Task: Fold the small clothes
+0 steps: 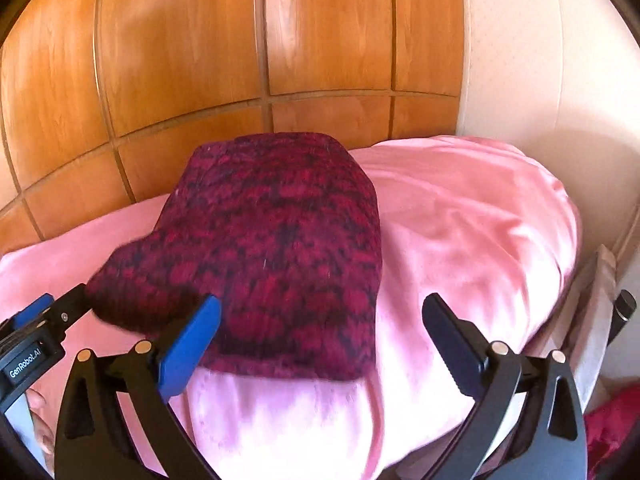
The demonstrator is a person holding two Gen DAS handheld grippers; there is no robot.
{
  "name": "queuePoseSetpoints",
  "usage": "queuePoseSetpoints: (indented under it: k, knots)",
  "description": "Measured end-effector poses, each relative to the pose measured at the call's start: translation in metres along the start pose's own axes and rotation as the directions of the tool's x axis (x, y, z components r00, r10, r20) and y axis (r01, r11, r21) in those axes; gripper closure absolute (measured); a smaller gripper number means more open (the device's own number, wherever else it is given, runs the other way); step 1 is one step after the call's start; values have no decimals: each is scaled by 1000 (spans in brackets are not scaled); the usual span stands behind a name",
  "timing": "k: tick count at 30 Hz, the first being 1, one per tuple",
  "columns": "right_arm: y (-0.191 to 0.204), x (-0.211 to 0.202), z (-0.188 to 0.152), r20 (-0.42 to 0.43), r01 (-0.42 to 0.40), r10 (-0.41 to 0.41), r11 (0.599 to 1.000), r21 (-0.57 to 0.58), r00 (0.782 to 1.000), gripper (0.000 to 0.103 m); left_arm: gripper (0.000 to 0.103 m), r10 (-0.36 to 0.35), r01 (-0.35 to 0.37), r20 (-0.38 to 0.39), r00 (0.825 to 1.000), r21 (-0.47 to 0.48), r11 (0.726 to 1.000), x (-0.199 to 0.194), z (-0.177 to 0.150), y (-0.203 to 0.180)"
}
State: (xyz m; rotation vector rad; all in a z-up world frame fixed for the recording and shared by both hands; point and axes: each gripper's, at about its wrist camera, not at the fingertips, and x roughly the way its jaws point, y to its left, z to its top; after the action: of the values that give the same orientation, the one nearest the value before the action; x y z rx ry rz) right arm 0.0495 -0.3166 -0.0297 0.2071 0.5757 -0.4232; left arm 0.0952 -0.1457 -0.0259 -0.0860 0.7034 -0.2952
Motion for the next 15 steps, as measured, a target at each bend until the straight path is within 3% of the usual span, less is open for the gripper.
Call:
queuePoseSetpoints:
  k: [8, 15]
  knots:
    - [0, -15, -22, -1, 51, -51, 999, 12, 999, 2, 10, 33, -34, 6, 999, 47, 998, -16, -25, -7]
    - [-3, -16, -25, -7, 73, -73, 997, 17, 997, 2, 4, 42, -42, 10, 999, 57, 998, -19, -27, -12]
